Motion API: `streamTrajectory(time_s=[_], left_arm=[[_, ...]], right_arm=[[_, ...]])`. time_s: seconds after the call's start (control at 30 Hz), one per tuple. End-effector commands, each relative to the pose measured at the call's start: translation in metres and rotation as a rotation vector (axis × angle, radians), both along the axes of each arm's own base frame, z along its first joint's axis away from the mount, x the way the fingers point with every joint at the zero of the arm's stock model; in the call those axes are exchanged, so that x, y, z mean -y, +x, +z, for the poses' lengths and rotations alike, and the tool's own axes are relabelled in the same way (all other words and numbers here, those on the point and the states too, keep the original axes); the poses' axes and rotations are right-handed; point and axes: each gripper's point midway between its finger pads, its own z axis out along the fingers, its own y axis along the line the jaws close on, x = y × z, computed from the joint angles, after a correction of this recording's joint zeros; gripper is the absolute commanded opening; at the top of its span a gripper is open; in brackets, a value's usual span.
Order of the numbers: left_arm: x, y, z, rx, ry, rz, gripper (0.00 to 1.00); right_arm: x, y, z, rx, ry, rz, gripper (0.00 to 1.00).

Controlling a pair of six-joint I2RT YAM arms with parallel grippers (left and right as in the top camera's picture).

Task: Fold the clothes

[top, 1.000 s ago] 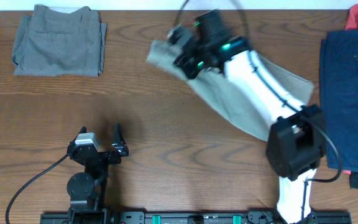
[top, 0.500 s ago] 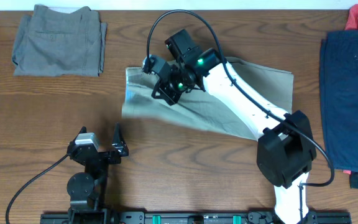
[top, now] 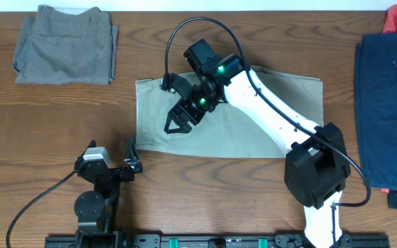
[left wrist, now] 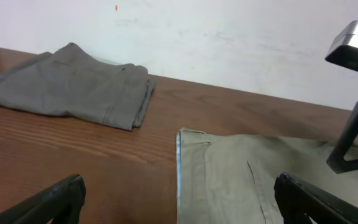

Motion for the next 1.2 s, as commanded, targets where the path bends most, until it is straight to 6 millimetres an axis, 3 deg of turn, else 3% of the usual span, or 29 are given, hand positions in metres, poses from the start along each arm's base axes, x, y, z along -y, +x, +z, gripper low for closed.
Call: streamTrajectory(time_s=[0.0,0.1,0.2,0.27,0.4,0.43,0.47,0.5,0.57,0.7,0.97,1.17], left_arm=[[-0.001,-0.001,-0.016,-0.05,0.006,0.003,0.98],[-0.001,-0.001,-0.016,-0.05,0.006,0.003,0.98],[-0.001,-0.001,-0.016,-0.05,0.006,0.003,0.98],[-0.001,-0.001,-0.016,-0.05,0.006,0.003,0.98],[-0.001,-0.001,-0.016,-0.05,0.006,0.003,0.98],[-0.001,-0.001,-0.016,-0.05,0.006,0.003,0.98],[-0.001,-0.001,-0.016,-0.05,0.006,0.003,0.98],[-0.001,-0.001,-0.016,-0.05,0.006,0.003,0.98],[-0.001,-0.001,-0.016,-0.05,0.006,0.003,0.98],[-0.001,-0.001,-0.016,-0.05,0.006,0.003,0.98],[-0.001,-0.001,-0.016,-0.05,0.006,0.003,0.98],[-0.001,-0.001,-0.016,-0.05,0.006,0.003,0.98]], right_arm=[[-0.002,0.001,0.025,0.025,0.056,0.003,0.97],[0.011,0.015,0.023,0.034,0.018,-0.06,0.99],[0.047,0.048,0.017,0.051,-0.101,-0.248,0.99],[0.082,0.07,0.014,0.06,-0.193,-0.398,0.99],[0.172,0.107,0.012,0.055,-0.359,-0.694,0.99],[0.189,0.111,0.01,0.046,-0.389,-0.743,0.99],[0.22,0.116,0.007,0.034,-0.445,-0.819,0.99],[0.234,0.118,0.005,0.029,-0.472,-0.854,0.99],[0.292,0.122,-0.003,-0.002,-0.582,-1.026,0.99],[0.358,0.118,-0.012,-0.084,-0.637,-1.205,0.99],[0.425,0.086,-0.049,-0.266,-0.651,-1.339,0.99],[0.44,0.063,-0.095,-0.336,-0.659,-1.373,0.99]])
